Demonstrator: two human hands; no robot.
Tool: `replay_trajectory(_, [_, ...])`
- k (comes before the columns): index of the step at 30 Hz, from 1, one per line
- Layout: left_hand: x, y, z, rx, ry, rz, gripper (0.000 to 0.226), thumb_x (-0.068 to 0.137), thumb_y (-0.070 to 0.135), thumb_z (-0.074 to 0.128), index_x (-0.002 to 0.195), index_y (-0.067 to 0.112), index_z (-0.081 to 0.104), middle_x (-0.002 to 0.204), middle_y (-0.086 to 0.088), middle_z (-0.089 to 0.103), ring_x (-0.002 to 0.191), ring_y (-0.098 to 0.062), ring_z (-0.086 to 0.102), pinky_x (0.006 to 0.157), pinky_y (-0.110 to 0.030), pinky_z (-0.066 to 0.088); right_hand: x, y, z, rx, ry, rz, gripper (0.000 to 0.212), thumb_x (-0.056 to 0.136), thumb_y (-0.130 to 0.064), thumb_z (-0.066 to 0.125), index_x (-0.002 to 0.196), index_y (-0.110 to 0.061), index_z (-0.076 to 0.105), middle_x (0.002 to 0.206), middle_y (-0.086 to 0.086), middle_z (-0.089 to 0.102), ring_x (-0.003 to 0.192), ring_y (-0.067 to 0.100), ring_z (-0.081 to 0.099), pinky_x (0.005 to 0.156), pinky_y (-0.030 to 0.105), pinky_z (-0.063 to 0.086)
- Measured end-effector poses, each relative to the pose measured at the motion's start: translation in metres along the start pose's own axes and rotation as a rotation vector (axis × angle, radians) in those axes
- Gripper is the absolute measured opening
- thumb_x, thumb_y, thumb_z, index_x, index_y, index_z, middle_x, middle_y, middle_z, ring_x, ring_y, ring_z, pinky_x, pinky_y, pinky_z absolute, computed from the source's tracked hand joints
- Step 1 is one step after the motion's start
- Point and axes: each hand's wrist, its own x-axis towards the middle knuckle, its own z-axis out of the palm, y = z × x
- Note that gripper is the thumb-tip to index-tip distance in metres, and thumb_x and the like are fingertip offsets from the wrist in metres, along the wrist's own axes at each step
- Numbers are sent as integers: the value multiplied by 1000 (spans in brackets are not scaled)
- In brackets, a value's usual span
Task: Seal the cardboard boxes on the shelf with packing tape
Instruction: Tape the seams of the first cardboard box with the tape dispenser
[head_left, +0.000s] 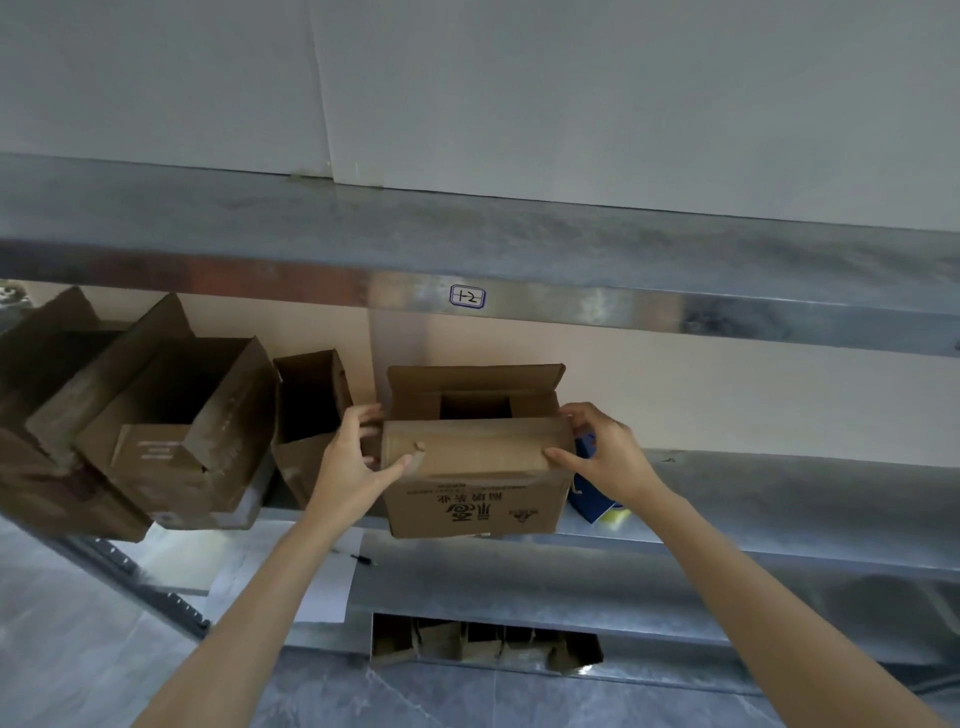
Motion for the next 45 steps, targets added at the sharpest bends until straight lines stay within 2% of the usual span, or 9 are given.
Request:
replay_trajectory(4, [6,-4,-1,-9,-22,-45,97,74,21,87,149,26,26,147,0,41,127,-17,49,99,-46,52,2,0,2,-1,16,56,82,76,-43,79,144,-21,38,132,0,53,108,14,54,90,27,47])
replay_trajectory(13, [26,-1,-9,52,-184,41,125,73,24,87,153,49,-6,159,25,6,145,-18,28,110,-51,42,15,-9,-6,48,-55,35,118,71,-32,86,155,-31,2,161,-2,18,141,24,34,110,44,38])
replay_trajectory(20, [33,0,-15,90,-188,70,114,72,25,88,155,37,12,159,11,17,131,-8,34,103,-39,49,24,-14,-5,9,-48,9,107,73,-32,85,152,-39,14,149,-1,28,132,17,38,100,33,41])
replay_trajectory(23, [33,-6,-16,111,-204,138,84,73,25,87,141,36,39,140,17,31,125,-8,45,95,-28,51,24,-10,-3,-74,-66,0,76,77,-36,82,140,-33,40,138,-3,30,120,19,47,92,27,44])
replay_trajectory(26, [32,-13,-13,98,-220,162,60,76,23,84,128,31,54,127,35,33,121,11,41,101,-35,48,22,-7,2,-72,-69,4,54,81,-37,77,129,-26,54,136,-8,32,117,11,46,93,23,40])
replay_trajectory(32, [31,-11,9,85,-183,146,46,85,28,75,127,28,56,143,21,37,130,3,34,111,-28,33,20,-9,19,3,-73,79,46,91,-48,62,128,-24,52,153,-8,33,132,15,42,102,28,39])
replay_trajectory(36, [29,-8,29,70,-88,157,46,85,31,76,126,26,58,145,21,35,128,9,31,104,-21,28,20,-18,34,27,-20,68,41,92,-48,59,125,-27,47,144,-7,39,119,16,49,91,28,44])
replay_trajectory(42, [29,-9,48,23,-18,185,42,83,23,77,122,23,61,150,10,37,138,-3,33,111,-23,28,16,-12,49,-45,48,9,49,91,-59,53,136,-42,43,158,-9,18,150,19,7,114,42,30])
replay_trajectory(45, [29,-8,53,19,-19,210,42,83,24,78,121,23,61,150,7,38,140,-8,34,114,-28,29,14,-8,45,-56,71,9,50,90,-59,55,135,-41,46,157,-8,21,148,17,14,108,41,40])
